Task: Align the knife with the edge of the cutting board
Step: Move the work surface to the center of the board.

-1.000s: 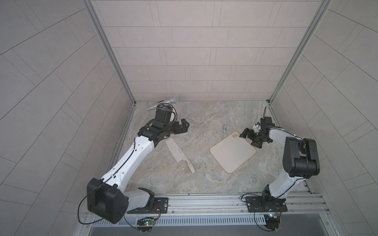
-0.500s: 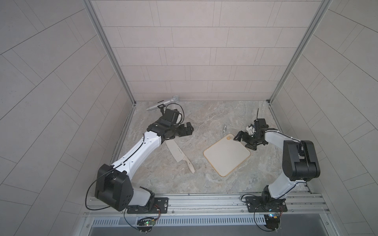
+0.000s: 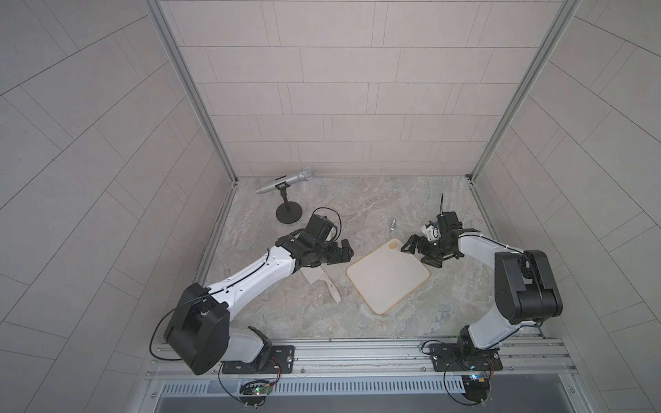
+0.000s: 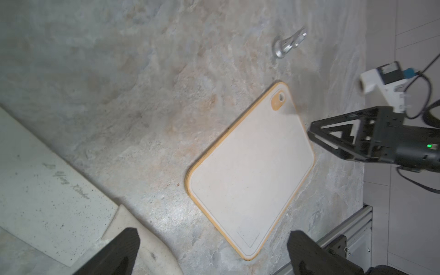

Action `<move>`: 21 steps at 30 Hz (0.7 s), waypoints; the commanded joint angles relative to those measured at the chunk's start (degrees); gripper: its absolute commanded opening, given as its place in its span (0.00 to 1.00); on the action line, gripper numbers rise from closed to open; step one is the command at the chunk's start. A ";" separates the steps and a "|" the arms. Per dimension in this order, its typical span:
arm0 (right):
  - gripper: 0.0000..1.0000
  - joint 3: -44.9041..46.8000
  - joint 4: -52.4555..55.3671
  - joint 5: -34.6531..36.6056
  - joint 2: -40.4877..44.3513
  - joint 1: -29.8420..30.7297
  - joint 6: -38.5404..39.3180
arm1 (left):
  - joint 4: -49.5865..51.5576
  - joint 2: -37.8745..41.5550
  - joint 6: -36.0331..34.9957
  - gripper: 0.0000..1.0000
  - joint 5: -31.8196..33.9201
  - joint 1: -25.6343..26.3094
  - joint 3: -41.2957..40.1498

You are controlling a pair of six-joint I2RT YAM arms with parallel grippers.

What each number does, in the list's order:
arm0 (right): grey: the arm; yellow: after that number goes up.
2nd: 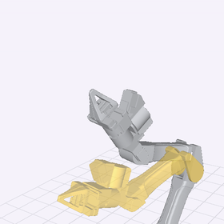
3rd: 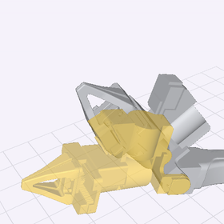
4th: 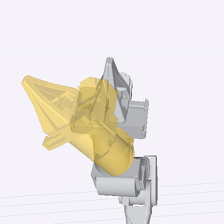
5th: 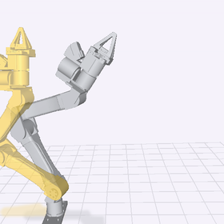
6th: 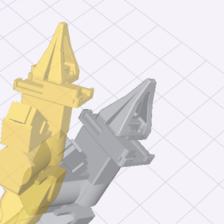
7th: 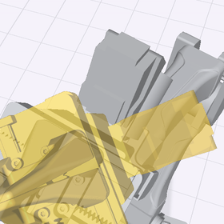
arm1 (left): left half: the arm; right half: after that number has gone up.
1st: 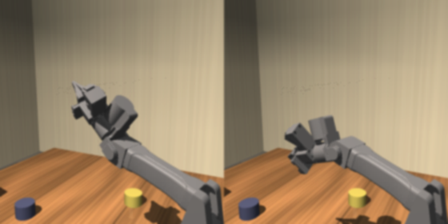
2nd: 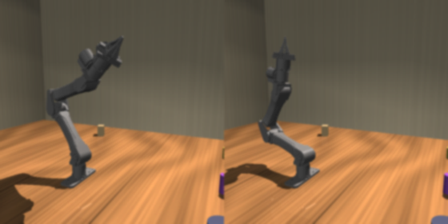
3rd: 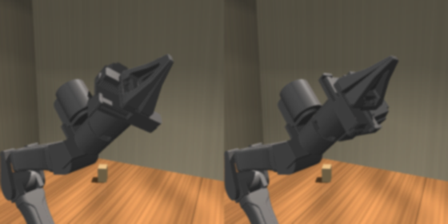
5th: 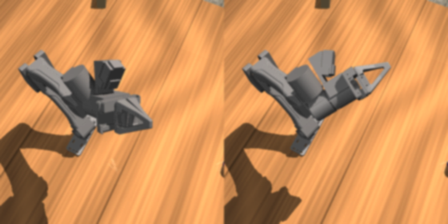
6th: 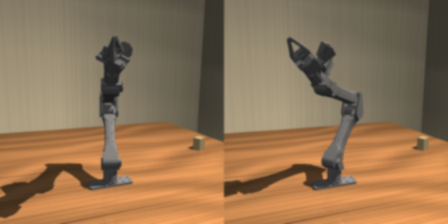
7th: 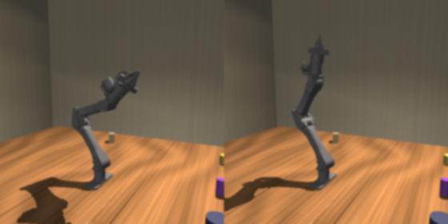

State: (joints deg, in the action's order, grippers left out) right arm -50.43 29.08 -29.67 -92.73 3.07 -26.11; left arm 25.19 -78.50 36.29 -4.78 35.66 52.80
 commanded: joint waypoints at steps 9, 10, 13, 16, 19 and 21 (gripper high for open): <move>1.00 5.77 3.84 0.46 -0.29 1.94 -0.92 | -4.53 0.67 18.91 1.00 12.59 17.17 -4.65; 1.00 5.93 3.63 0.49 -0.19 1.94 -1.02 | -4.02 -0.31 20.18 1.00 13.73 18.56 -4.22; 1.00 5.79 3.56 0.50 -0.25 1.94 -1.05 | -2.04 -3.53 23.84 1.00 17.26 22.29 -2.54; 1.00 5.79 3.77 0.40 -0.26 1.94 -0.89 | -0.52 -6.58 27.15 1.00 19.24 24.49 -1.41; 1.00 5.87 3.70 0.53 -0.11 2.02 -0.88 | -0.29 -9.56 29.68 1.00 19.53 25.31 -0.67; 1.00 5.95 3.63 0.59 -0.02 2.09 -0.88 | -0.40 -11.82 30.70 1.00 19.57 25.39 -0.06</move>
State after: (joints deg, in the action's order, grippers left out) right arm -47.77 26.96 -30.24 -90.72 4.19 -26.15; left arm 23.00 -88.20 63.20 12.60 60.80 50.96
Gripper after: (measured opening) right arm 0.999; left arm 0.994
